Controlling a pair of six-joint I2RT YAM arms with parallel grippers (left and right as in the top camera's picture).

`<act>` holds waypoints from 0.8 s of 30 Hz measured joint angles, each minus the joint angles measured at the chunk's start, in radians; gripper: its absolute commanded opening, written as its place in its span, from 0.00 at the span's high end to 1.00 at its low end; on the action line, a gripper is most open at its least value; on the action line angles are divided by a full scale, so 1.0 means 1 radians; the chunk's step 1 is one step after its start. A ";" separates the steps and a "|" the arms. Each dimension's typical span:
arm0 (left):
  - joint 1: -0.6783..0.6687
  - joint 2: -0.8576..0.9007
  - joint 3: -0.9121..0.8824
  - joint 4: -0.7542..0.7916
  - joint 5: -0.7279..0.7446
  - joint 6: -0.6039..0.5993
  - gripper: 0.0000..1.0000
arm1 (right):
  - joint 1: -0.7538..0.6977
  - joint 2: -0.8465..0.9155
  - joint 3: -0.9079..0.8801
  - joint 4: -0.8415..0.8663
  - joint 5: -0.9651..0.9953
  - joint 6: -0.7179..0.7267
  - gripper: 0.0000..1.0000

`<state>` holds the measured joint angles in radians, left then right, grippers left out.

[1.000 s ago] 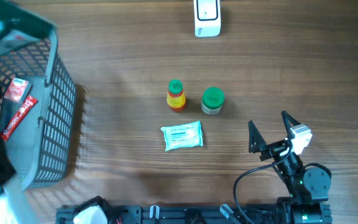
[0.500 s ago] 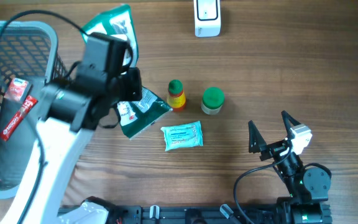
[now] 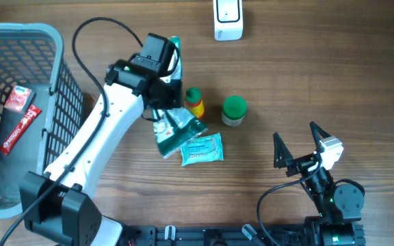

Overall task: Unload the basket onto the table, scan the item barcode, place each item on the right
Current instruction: 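Grasp the green-white glove bag in the basket with left gripper, then lay the glove bag on the table left of the wipes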

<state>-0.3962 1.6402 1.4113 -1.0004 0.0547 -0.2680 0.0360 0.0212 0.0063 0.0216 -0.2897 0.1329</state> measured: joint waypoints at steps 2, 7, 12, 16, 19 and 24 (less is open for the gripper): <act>-0.009 0.003 -0.073 0.065 0.023 -0.058 0.96 | 0.000 0.000 0.000 0.000 0.000 0.000 0.00; -0.010 0.006 -0.232 0.151 0.039 -0.116 0.96 | 0.000 0.000 0.000 0.000 0.000 0.000 0.00; -0.040 0.008 -0.242 0.220 0.085 -0.132 0.57 | 0.000 0.000 0.000 0.000 0.000 0.000 0.00; -0.040 -0.008 -0.242 0.219 0.093 -0.140 0.18 | 0.000 0.000 0.000 0.000 0.000 0.000 0.00; -0.040 -0.107 -0.241 0.217 0.094 -0.138 0.14 | 0.000 0.000 0.000 0.000 0.000 0.000 0.00; -0.040 -0.348 -0.156 0.217 -0.022 -0.138 0.00 | 0.000 0.000 0.000 0.000 0.000 0.000 0.00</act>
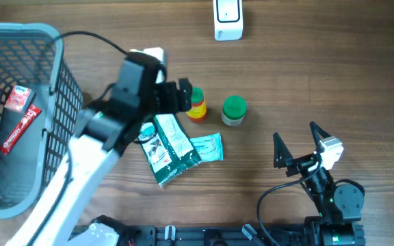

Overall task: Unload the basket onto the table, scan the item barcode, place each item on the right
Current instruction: 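Lay the glove bag on the table left of the wipes, then grasp the red Nescafe stick in the basket with left gripper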

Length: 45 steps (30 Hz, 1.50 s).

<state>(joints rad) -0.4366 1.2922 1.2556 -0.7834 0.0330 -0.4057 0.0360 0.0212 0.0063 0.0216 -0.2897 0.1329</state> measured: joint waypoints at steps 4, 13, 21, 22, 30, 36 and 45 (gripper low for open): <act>0.056 -0.148 0.130 0.000 -0.236 -0.004 0.00 | 0.000 0.000 0.000 0.000 0.000 0.000 0.00; 0.821 -0.154 0.235 -0.206 -0.341 -0.386 0.03 | 0.000 0.000 0.000 0.000 0.000 0.000 0.00; 1.001 0.269 0.234 -0.259 -0.300 -0.747 0.10 | 0.000 0.000 0.000 0.000 0.000 0.000 0.00; 1.001 0.323 0.234 -0.248 -0.298 -0.763 0.09 | 0.000 0.000 0.000 0.000 0.000 0.000 0.00; 1.051 0.673 0.234 -0.134 -0.297 -0.869 0.00 | 0.000 0.000 0.000 0.000 0.000 0.000 0.00; 1.079 0.731 0.234 -0.080 -0.297 -0.879 0.10 | 0.000 0.000 0.000 0.000 0.000 0.000 0.00; 1.080 0.776 0.248 -0.174 -0.333 -0.883 0.96 | 0.000 0.000 0.000 0.000 0.000 0.000 0.00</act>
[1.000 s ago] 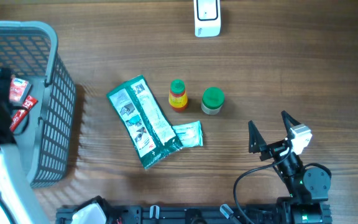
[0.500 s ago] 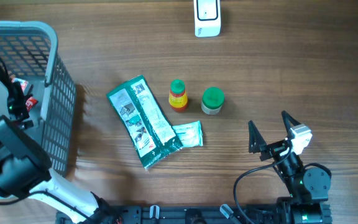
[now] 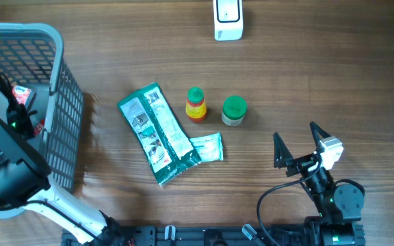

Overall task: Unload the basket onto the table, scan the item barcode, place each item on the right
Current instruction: 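Grasp the red Nescafe stick in the basket with left gripper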

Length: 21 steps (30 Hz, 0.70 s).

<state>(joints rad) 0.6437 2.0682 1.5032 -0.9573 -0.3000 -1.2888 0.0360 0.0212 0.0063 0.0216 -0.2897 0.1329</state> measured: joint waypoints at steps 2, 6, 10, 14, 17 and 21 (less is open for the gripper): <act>0.000 -0.017 -0.006 -0.051 0.011 0.000 0.96 | 0.000 0.000 0.000 0.000 0.000 0.000 0.00; 0.001 -0.175 -0.019 -0.121 0.026 0.001 0.96 | 0.000 0.000 0.000 0.000 0.000 0.000 0.00; 0.003 -0.563 -0.017 -0.135 0.082 0.046 0.96 | 0.000 0.000 0.000 0.000 0.000 0.000 0.00; -0.032 -0.832 -0.018 -0.116 0.159 0.061 0.96 | 0.000 0.000 0.000 0.000 0.000 0.000 0.00; -0.234 -1.016 -0.017 -0.097 0.230 0.076 0.96 | 0.000 0.000 0.000 0.000 0.000 0.000 0.00; -0.632 -1.043 -0.017 -0.122 0.220 0.179 0.96 | 0.000 0.000 0.000 0.000 0.002 0.000 0.00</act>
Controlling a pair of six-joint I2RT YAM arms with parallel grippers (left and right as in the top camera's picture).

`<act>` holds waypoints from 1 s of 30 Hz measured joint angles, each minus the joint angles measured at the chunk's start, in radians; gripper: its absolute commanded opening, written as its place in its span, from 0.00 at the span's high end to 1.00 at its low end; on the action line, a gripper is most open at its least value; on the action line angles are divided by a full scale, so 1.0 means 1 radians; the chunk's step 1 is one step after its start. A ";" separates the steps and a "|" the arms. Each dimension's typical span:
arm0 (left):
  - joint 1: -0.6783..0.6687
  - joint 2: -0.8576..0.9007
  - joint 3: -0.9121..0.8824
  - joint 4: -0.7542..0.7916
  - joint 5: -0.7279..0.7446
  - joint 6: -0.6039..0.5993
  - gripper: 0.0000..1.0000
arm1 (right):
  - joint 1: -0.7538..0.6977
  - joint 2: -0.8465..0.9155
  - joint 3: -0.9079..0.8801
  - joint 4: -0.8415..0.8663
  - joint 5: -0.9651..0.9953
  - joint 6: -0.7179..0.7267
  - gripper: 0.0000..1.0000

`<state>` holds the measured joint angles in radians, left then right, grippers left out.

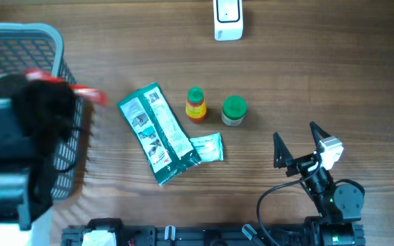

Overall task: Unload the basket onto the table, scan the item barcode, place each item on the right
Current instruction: 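Grasp the red Nescafe stick in the basket with left gripper, then place the Nescafe stick on the table right of the wipes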

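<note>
A white barcode scanner [228, 20] stands at the table's far edge. My left arm is a large dark blur over the grey basket [19, 31] at the left. Its gripper [63, 89] appears shut on a red pack [91, 96], which sticks out past the basket's right rim. The fingers themselves are too blurred to make out. My right gripper [298, 142] stands open at the lower right, with nothing between its fingers.
A green pouch [159, 133] lies mid-table with a small teal packet [205, 147] at its lower right. A yellow bottle with a green cap [195, 104] and a green-lidded jar [234, 110] stand beside them. The basket's inside is hidden by the arm.
The left arm was low at the basket's left side with the red pack lying inside. Now the arm is up over the basket and the red pack is at its right rim.
The left gripper was first down on the green pouch beside the yellow bottle. Then the pouch lay on the table with the gripper just above it. Later the arm was at the basket, the pouch flat. Now it has the red pack. The right arm stayed still.
</note>
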<state>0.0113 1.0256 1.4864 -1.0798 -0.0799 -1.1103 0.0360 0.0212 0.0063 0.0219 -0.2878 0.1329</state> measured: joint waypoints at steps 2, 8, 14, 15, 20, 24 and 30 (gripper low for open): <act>-0.154 0.039 0.000 -0.030 -0.044 0.020 0.96 | 0.000 0.000 0.000 0.000 0.001 0.000 0.00; -0.636 0.255 -0.026 -0.084 -0.215 -0.144 0.96 | 0.000 0.000 0.000 0.000 0.001 0.000 0.00; -0.837 0.565 -0.147 0.094 -0.191 -0.741 0.96 | 0.000 0.000 0.000 0.000 0.001 0.000 0.00; -0.857 0.614 -0.148 0.148 -0.183 -0.771 0.96 | 0.000 0.000 0.000 -0.001 0.001 0.000 0.00; -0.894 0.855 -0.152 0.341 -0.033 -0.839 0.82 | 0.000 0.000 0.000 0.000 0.001 0.000 0.00; -0.899 0.867 -0.152 0.348 0.016 -0.856 0.48 | 0.000 0.000 0.000 0.000 0.001 0.000 0.00; -0.901 0.867 -0.152 0.373 0.065 -0.796 0.62 | 0.000 0.000 0.000 0.000 0.001 0.000 0.00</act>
<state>-0.8902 1.8927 1.3342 -0.7063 -0.0147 -1.9060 0.0360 0.0212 0.0063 0.0216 -0.2871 0.1333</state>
